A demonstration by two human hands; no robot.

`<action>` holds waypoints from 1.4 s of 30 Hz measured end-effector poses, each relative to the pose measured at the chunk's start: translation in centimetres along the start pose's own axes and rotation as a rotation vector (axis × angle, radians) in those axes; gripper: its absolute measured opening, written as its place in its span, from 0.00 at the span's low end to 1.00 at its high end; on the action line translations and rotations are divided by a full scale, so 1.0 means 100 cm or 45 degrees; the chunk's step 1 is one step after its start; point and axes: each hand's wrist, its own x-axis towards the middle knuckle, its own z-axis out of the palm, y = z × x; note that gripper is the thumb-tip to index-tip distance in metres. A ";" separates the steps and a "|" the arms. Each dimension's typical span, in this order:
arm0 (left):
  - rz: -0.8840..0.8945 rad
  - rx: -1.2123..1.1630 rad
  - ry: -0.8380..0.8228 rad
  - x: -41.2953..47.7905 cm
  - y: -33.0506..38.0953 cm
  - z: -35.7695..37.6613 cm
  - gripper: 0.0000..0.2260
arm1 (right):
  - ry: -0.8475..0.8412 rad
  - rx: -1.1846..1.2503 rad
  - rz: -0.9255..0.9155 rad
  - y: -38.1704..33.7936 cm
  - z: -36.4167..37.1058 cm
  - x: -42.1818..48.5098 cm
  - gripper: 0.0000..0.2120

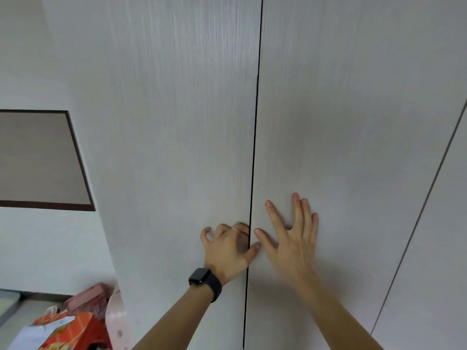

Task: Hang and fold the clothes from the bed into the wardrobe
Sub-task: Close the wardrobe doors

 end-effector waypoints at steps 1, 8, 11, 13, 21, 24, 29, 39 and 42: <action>0.013 0.067 -0.007 0.000 0.001 0.001 0.22 | -0.002 -0.010 -0.005 0.001 0.002 0.000 0.35; -0.044 0.105 0.074 0.006 -0.003 0.010 0.22 | 0.054 -0.025 -0.023 0.001 0.005 0.003 0.34; -0.039 0.091 0.122 0.006 -0.005 0.012 0.21 | 0.073 -0.025 -0.024 -0.001 0.002 0.003 0.32; -0.041 0.082 0.154 0.004 -0.006 0.015 0.20 | 0.083 -0.023 -0.029 0.000 0.001 -0.001 0.32; -0.056 0.187 0.201 0.010 -0.004 0.021 0.15 | -0.023 -0.122 -0.040 0.015 0.015 0.000 0.33; -0.061 0.223 0.209 0.012 -0.002 0.026 0.14 | -0.057 -0.175 -0.024 0.018 0.024 0.001 0.33; 0.012 0.307 0.206 0.010 -0.006 0.030 0.15 | -0.117 -0.223 -0.021 0.025 0.031 -0.001 0.34; 0.232 0.316 0.468 0.004 -0.022 -0.005 0.12 | -0.131 -0.199 -0.014 0.022 0.023 0.001 0.34; 0.237 0.389 0.528 0.017 -0.030 -0.027 0.22 | -0.140 -0.210 -0.034 0.019 0.015 0.001 0.33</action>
